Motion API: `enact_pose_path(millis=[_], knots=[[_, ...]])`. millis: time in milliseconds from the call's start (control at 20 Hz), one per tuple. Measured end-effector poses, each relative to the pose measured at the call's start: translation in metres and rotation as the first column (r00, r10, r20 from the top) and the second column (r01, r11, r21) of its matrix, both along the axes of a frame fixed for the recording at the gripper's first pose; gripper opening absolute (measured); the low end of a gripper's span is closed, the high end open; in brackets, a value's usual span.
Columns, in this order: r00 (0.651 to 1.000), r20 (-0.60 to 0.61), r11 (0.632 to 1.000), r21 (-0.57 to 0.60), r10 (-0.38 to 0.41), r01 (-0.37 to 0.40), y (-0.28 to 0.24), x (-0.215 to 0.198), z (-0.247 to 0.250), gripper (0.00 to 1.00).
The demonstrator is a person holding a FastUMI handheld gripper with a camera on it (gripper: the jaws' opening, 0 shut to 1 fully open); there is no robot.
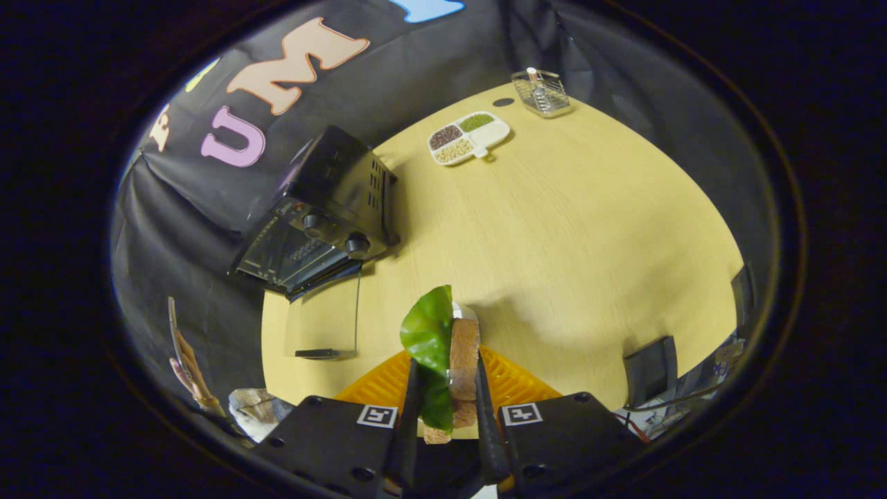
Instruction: Open the toaster oven, put the food inside, and close the toaster oven door.
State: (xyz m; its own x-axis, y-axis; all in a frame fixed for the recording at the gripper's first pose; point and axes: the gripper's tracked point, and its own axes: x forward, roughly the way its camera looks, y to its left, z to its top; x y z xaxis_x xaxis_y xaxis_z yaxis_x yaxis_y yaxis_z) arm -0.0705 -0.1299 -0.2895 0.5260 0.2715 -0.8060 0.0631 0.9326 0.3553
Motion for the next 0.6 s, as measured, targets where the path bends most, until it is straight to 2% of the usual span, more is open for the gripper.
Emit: enact_pose_path(millis=[150, 300, 600], knots=[[0.998, 0.058, 1.000, -0.014, -0.018, 0.019, 0.001, 0.006, 0.018, 0.40], [0.993, 0.120, 1.000, -0.012, 0.000, 0.002, 0.018, 0.011, 0.041, 0.40], [0.983, 0.179, 0.992, 0.111, 0.038, -0.058, 0.076, 0.014, 0.076, 0.40]])
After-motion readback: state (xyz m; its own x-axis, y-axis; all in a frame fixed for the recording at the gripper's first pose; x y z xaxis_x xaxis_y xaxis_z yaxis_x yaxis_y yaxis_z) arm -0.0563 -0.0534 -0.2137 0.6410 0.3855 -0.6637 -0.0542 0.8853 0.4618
